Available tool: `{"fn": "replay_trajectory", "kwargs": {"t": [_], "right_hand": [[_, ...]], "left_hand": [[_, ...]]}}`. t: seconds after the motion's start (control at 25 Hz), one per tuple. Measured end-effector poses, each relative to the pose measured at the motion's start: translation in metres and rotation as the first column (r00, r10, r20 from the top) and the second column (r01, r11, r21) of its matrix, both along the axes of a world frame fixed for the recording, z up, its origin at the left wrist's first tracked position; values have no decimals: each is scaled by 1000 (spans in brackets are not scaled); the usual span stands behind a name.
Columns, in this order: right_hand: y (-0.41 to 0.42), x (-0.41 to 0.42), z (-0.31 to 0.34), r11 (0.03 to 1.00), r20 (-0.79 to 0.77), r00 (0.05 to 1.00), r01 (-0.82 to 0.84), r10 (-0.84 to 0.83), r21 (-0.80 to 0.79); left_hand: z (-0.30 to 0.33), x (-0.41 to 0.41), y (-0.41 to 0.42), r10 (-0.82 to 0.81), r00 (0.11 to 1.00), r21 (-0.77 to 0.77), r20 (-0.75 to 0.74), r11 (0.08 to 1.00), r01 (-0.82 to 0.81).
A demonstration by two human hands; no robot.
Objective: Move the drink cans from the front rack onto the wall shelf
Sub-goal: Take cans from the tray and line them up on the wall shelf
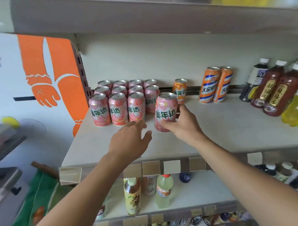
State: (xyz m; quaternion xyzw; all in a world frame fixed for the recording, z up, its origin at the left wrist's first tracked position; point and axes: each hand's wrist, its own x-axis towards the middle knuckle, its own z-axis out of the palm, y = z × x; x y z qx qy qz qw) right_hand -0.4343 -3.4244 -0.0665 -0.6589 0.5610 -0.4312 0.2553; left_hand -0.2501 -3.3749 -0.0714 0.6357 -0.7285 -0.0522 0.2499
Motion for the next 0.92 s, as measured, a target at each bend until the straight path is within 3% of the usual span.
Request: {"fn": "replay_trajectory", "kwargs": {"t": [0.2, 0.92], "right_hand": [[-56, 3, -16, 999, -50, 999, -18, 19, 37], [-102, 20, -39, 989, -32, 990, -139, 140, 46]], "left_hand": [[-4, -9, -25, 74, 990, 7, 122, 997, -75], [-14, 1, -57, 100, 981, 0, 168, 995, -101]]}}
